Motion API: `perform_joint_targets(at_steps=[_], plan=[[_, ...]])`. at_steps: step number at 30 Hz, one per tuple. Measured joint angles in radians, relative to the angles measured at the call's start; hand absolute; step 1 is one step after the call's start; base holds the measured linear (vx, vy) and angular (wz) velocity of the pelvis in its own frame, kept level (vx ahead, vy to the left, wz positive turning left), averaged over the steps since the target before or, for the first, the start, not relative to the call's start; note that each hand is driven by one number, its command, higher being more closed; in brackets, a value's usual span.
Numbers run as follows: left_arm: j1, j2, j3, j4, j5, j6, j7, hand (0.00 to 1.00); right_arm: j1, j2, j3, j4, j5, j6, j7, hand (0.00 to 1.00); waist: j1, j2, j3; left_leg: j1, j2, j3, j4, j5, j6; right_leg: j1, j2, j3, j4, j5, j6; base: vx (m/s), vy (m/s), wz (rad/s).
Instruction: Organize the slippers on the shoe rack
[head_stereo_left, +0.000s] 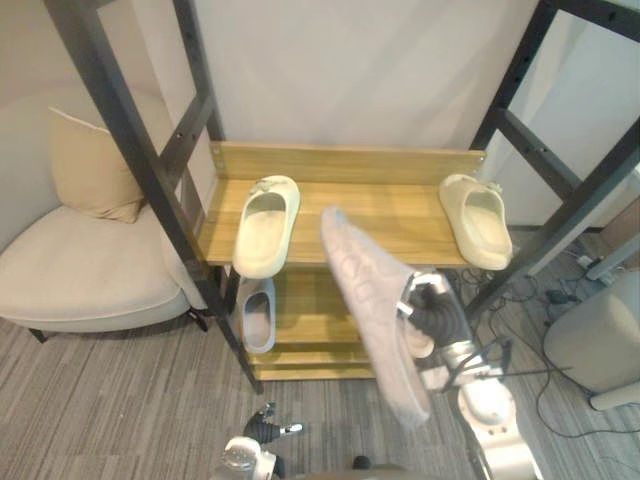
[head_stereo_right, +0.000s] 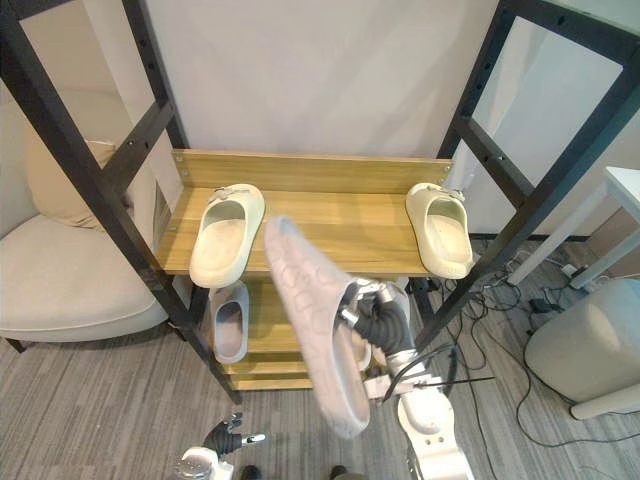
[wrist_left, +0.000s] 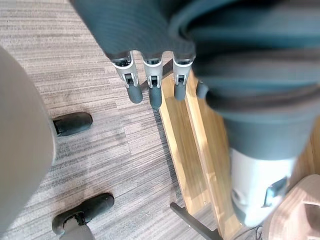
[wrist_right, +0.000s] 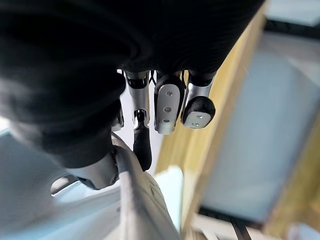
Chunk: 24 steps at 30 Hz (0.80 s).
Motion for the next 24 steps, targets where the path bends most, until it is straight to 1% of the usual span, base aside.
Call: perform_joint_targets(at_steps=[1, 2, 3, 4, 6, 7, 9, 11, 12, 13, 14, 15, 16, 17, 18, 19, 20, 21, 23, 24], plan=[[-0.008, 0.003, 0.000, -0.014, -0.001, -0.007, 0.001, 0.00, -0.019, -0.006, 0.001, 0.030, -0.007, 0.003, -0.001, 1.00, 0.004, 0.017, 0.027, -0.063, 0.007, -0.001, 0.130, -0.054, -0.001, -0.020, 0.007, 0.001, 0.040, -0.011, -0.003, -0.13, -0.020, -0.04], [-0.012, 0.002, 0.000, -0.018, -0.001, -0.010, 0.001, 0.00, -0.028, -0.011, 0.001, 0.035, -0.008, 0.004, -0.001, 1.00, 0.004, 0.023, 0.038, -0.088, 0.013, -0.001, 0.173, -0.073, -0.001, -0.030, 0.012, 0.001, 0.056, -0.016, -0.002, -0.18, -0.010, -0.05], [-0.028, -0.002, 0.000, -0.028, -0.005, -0.012, 0.003, 0.00, -0.064, -0.024, 0.002, 0.048, -0.021, 0.004, -0.009, 1.00, 0.005, 0.052, 0.077, -0.156, 0.031, -0.006, 0.281, -0.119, -0.004, -0.074, 0.028, 0.001, 0.115, -0.033, -0.005, -0.17, -0.010, -0.06], [-0.033, -0.002, 0.000, -0.034, -0.007, -0.012, 0.003, 0.00, -0.084, -0.027, 0.002, 0.058, -0.028, 0.003, -0.012, 1.00, 0.005, 0.060, 0.092, -0.186, 0.036, -0.007, 0.317, -0.133, -0.004, -0.105, 0.032, 0.002, 0.151, -0.044, -0.005, -0.22, -0.013, -0.06], [-0.064, 0.007, 0.002, -0.057, -0.034, -0.018, 0.011, 0.00, -0.175, -0.040, 0.008, 0.111, -0.036, 0.007, -0.031, 1.00, 0.006, 0.072, 0.157, -0.291, 0.047, -0.013, 0.431, -0.171, -0.011, -0.220, 0.036, 0.004, 0.299, -0.098, -0.016, -0.21, -0.022, 0.01], [-0.074, 0.010, 0.002, -0.060, -0.041, -0.019, 0.017, 0.00, -0.193, -0.046, 0.009, 0.115, -0.036, 0.010, -0.037, 1.00, 0.008, 0.073, 0.173, -0.313, 0.048, -0.015, 0.456, -0.177, -0.012, -0.246, 0.036, 0.004, 0.331, -0.112, -0.019, -0.24, -0.032, 0.06], [-0.102, 0.030, 0.006, -0.078, -0.072, -0.021, 0.030, 0.00, -0.263, -0.063, 0.011, 0.119, -0.037, 0.010, -0.059, 1.00, 0.012, 0.080, 0.226, -0.414, 0.049, -0.028, 0.553, -0.194, -0.018, -0.351, 0.037, 0.001, 0.446, -0.150, -0.017, -0.26, -0.028, 0.09], [-0.111, 0.033, 0.021, -0.097, -0.095, -0.034, 0.040, 0.00, -0.308, -0.067, 0.009, 0.142, -0.037, 0.009, -0.074, 1.00, 0.013, 0.081, 0.248, -0.473, 0.049, -0.035, 0.596, -0.196, -0.021, -0.413, 0.035, -0.001, 0.501, -0.161, -0.020, -0.21, -0.008, 0.07], [-0.121, 0.032, 0.042, -0.125, -0.107, -0.041, 0.045, 0.00, -0.354, -0.067, 0.003, 0.167, -0.037, 0.014, -0.091, 1.00, 0.016, 0.082, 0.272, -0.531, 0.051, -0.038, 0.647, -0.203, -0.025, -0.476, 0.034, -0.001, 0.561, -0.173, -0.023, -0.24, -0.001, 0.03], [-0.125, 0.032, 0.046, -0.134, -0.115, -0.040, 0.045, 0.00, -0.368, -0.067, -0.001, 0.173, -0.037, 0.014, -0.096, 1.00, 0.017, 0.082, 0.280, -0.553, 0.053, -0.039, 0.666, -0.207, -0.026, -0.498, 0.033, -0.001, 0.585, -0.178, -0.023, -0.15, 0.001, 0.03], [-0.141, 0.032, 0.048, -0.148, -0.123, -0.041, 0.046, 0.00, -0.392, -0.066, -0.013, 0.180, -0.037, 0.018, -0.105, 1.00, 0.020, 0.088, 0.295, -0.600, 0.055, -0.042, 0.715, -0.218, -0.027, -0.547, 0.032, -0.002, 0.633, -0.192, -0.025, -0.21, 0.016, 0.05], [-0.158, 0.024, 0.077, -0.166, -0.123, -0.041, 0.047, 0.00, -0.422, -0.071, -0.021, 0.181, -0.038, 0.019, -0.130, 1.00, 0.021, 0.096, 0.312, -0.661, 0.057, -0.053, 0.771, -0.231, -0.025, -0.601, 0.033, -0.007, 0.686, -0.204, -0.025, -0.16, 0.027, 0.06], [-0.163, 0.020, 0.089, -0.175, -0.123, -0.041, 0.047, 0.00, -0.434, -0.073, -0.024, 0.181, -0.038, 0.020, -0.136, 1.00, 0.021, 0.097, 0.318, -0.681, 0.058, -0.055, 0.788, -0.234, -0.025, -0.618, 0.033, -0.008, 0.702, -0.208, -0.026, -0.19, 0.043, 0.07], [-0.181, 0.016, 0.116, -0.196, -0.123, -0.042, 0.048, 0.00, -0.465, -0.075, -0.033, 0.181, -0.041, 0.021, -0.152, 1.00, 0.023, 0.098, 0.336, -0.733, 0.060, -0.063, 0.831, -0.241, -0.027, -0.668, 0.033, -0.014, 0.742, -0.216, -0.026, -0.15, 0.050, 0.06], [-0.204, 0.014, 0.133, -0.214, -0.125, -0.044, 0.051, 0.00, -0.498, -0.074, -0.047, 0.181, -0.064, 0.025, -0.175, 1.00, 0.028, 0.099, 0.351, -0.787, 0.062, -0.070, 0.868, -0.243, -0.027, -0.720, 0.033, -0.020, 0.778, -0.218, -0.027, -0.15, 0.050, 0.05], [-0.207, 0.014, 0.138, -0.222, -0.127, -0.044, 0.048, 0.00, -0.506, -0.074, -0.051, 0.181, -0.071, 0.027, -0.179, 1.00, 0.031, 0.099, 0.356, -0.799, 0.063, -0.071, 0.875, -0.244, -0.028, -0.732, 0.033, -0.021, 0.787, -0.219, -0.028, -0.10, 0.045, 0.00], [-0.215, 0.009, 0.154, -0.242, -0.135, -0.053, 0.051, 0.00, -0.532, -0.076, -0.060, 0.182, -0.076, 0.029, -0.192, 1.00, 0.041, 0.100, 0.368, -0.831, 0.065, -0.071, 0.901, -0.246, -0.027, -0.765, 0.032, -0.022, 0.814, -0.221, -0.028, -0.11, 0.060, -0.01], [-0.233, -0.003, 0.182, -0.270, -0.143, -0.061, 0.070, 0.00, -0.575, -0.081, -0.063, 0.183, -0.076, 0.032, -0.220, 1.00, 0.053, 0.099, 0.383, -0.884, 0.066, -0.073, 0.944, -0.252, -0.027, -0.821, 0.029, -0.022, 0.865, -0.232, -0.030, -0.10, 0.058, 0.00], [-0.245, -0.011, 0.204, -0.294, -0.145, -0.062, 0.077, 0.00, -0.610, -0.086, -0.063, 0.183, -0.078, 0.039, -0.238, 1.00, 0.064, 0.097, 0.392, -0.926, 0.067, -0.078, 0.981, -0.258, -0.031, -0.863, 0.028, -0.025, 0.904, -0.240, -0.034, -0.08, 0.043, 0.02], [-0.257, -0.015, 0.216, -0.313, -0.151, -0.063, 0.080, 0.00, -0.638, -0.090, -0.066, 0.183, -0.082, 0.044, -0.254, 1.00, 0.070, 0.100, 0.409, -0.949, 0.068, -0.084, 1.002, -0.260, -0.033, -0.884, 0.028, -0.030, 0.925, -0.243, -0.036, -0.07, 0.024, 0.05]])
